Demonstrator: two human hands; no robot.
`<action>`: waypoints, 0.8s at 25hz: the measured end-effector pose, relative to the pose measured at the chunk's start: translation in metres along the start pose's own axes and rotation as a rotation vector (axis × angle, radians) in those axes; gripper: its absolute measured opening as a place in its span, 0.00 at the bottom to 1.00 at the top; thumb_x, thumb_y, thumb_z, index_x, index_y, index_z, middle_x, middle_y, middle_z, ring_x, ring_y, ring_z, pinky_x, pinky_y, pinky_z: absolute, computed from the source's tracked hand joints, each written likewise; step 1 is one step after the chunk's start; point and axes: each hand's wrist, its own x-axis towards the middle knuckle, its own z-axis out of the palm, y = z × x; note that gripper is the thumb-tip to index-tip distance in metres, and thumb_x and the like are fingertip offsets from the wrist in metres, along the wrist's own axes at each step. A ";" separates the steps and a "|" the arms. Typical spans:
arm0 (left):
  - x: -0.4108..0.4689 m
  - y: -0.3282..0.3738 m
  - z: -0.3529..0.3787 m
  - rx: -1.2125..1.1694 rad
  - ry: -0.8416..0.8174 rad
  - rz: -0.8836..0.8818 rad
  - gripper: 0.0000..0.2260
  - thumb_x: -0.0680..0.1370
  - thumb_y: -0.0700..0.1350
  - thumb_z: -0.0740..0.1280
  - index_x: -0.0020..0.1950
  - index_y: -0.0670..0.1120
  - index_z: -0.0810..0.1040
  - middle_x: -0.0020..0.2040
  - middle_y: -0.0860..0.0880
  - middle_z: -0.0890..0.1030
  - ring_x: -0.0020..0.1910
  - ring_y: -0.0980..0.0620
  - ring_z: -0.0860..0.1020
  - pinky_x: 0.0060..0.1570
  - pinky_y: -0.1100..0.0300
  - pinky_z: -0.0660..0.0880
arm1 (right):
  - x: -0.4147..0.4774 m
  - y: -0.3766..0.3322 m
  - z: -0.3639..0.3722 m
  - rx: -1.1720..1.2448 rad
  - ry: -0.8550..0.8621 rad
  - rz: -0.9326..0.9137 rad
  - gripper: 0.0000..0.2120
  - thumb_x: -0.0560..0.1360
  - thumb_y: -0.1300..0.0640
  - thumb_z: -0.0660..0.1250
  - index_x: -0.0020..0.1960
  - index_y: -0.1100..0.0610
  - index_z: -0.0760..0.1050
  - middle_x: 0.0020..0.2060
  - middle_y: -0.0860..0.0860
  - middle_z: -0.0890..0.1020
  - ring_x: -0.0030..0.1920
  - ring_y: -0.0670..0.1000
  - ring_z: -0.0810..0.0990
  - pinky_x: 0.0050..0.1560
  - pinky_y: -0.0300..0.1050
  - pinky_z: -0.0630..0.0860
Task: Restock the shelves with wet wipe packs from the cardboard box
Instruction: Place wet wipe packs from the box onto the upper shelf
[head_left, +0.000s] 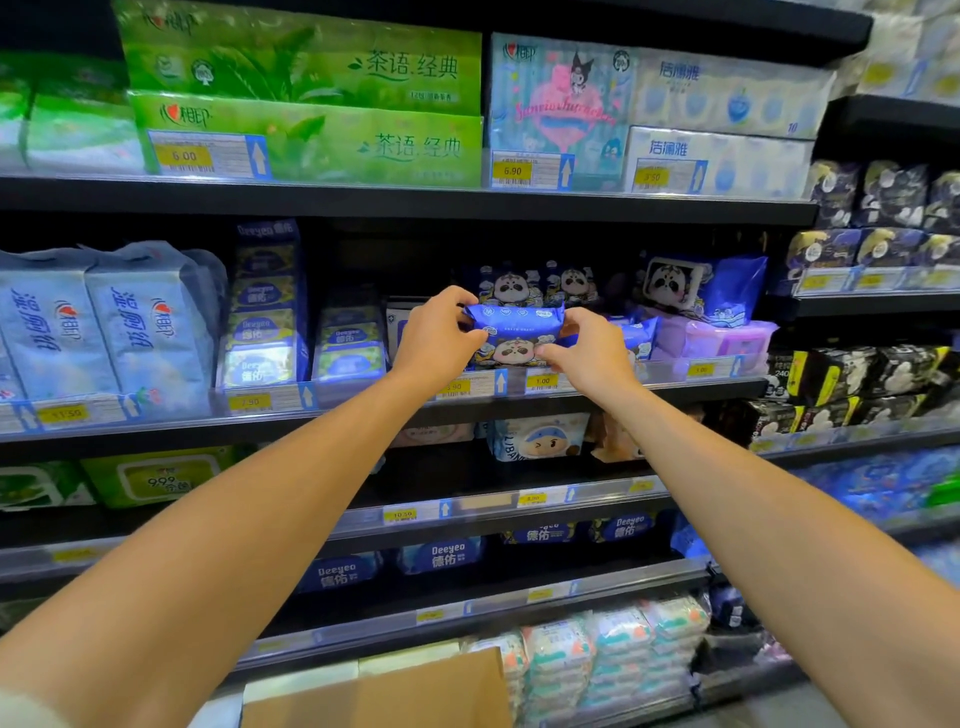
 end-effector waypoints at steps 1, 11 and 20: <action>0.000 0.000 0.001 -0.001 -0.001 0.003 0.16 0.79 0.44 0.74 0.66 0.48 0.76 0.59 0.48 0.83 0.49 0.55 0.79 0.37 0.64 0.78 | 0.002 0.001 0.001 -0.022 0.002 -0.004 0.15 0.74 0.54 0.77 0.58 0.55 0.80 0.53 0.50 0.84 0.53 0.51 0.81 0.53 0.50 0.79; -0.005 -0.013 0.006 0.087 -0.026 -0.012 0.19 0.79 0.49 0.74 0.67 0.47 0.75 0.60 0.46 0.84 0.51 0.55 0.79 0.38 0.63 0.77 | 0.008 0.002 0.004 -0.176 -0.059 -0.011 0.11 0.73 0.52 0.77 0.47 0.57 0.79 0.41 0.51 0.82 0.42 0.53 0.79 0.40 0.47 0.73; 0.002 -0.011 0.014 0.118 -0.076 0.003 0.18 0.79 0.50 0.74 0.66 0.47 0.76 0.56 0.46 0.86 0.52 0.53 0.82 0.43 0.58 0.79 | 0.018 0.013 0.007 -0.302 -0.118 0.126 0.19 0.71 0.45 0.78 0.41 0.53 0.70 0.38 0.51 0.79 0.41 0.56 0.80 0.44 0.53 0.78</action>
